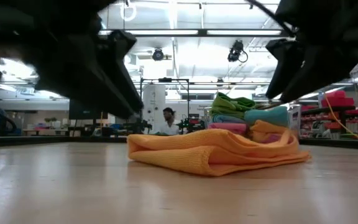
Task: Fold microfiber towels
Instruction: Fold the yellow towel
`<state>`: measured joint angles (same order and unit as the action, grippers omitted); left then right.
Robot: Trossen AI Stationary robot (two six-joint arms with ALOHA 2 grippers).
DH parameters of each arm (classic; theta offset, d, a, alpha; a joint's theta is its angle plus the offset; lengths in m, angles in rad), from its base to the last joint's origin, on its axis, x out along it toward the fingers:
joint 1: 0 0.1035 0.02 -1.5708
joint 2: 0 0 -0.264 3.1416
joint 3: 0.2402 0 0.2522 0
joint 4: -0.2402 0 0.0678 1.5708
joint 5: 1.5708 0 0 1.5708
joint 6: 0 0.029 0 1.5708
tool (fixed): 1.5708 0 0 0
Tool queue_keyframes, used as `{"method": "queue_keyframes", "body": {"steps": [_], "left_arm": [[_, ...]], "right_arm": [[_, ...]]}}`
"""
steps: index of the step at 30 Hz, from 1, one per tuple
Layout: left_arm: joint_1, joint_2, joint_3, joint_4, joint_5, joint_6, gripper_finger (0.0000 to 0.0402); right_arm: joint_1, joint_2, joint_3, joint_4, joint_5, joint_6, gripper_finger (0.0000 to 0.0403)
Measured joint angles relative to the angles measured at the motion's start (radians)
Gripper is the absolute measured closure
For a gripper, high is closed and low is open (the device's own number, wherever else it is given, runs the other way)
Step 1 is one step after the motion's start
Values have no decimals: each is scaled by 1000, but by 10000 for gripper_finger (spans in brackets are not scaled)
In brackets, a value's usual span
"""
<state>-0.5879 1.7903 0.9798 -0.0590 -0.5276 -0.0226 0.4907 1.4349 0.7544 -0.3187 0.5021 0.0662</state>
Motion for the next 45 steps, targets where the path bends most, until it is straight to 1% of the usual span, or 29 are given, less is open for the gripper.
{"method": "queue_keyframes", "body": {"steps": [2,5,9,12,15,19,23,28,32,35,36,38,41,45], "left_arm": [[13,21,0,5,-3,10,274],[32,61,0,12,-4,54,250],[40,107,13,12,-3,142,218],[26,131,37,13,-29,233,201],[9,144,47,12,-85,322,191],[12,161,49,5,-100,356,192],[26,178,52,22,-109,351,212],[36,185,52,25,-105,349,255],[36,186,51,15,-103,330,312],[40,189,70,-16,-87,254,376],[43,191,84,-34,-71,226,387],[44,192,125,-75,-18,175,388],[41,191,184,-150,31,127,388],[40,191,246,-207,139,23,394]], "right_arm": [[11,-16,0,6,-24,58,234],[43,-5,0,19,-33,136,228],[87,58,0,127,-31,212,224],[120,111,1,219,3,247,223],[146,161,2,305,35,251,223],[156,218,21,376,47,245,223],[162,263,72,382,52,234,223],[179,301,141,371,52,175,223],[187,307,181,371,51,146,223],[186,306,195,371,52,140,223],[186,306,196,371,57,148,223],[181,310,193,377,88,197,223],[177,334,192,376,169,295,224],[172,410,192,406,265,361,229]]}}
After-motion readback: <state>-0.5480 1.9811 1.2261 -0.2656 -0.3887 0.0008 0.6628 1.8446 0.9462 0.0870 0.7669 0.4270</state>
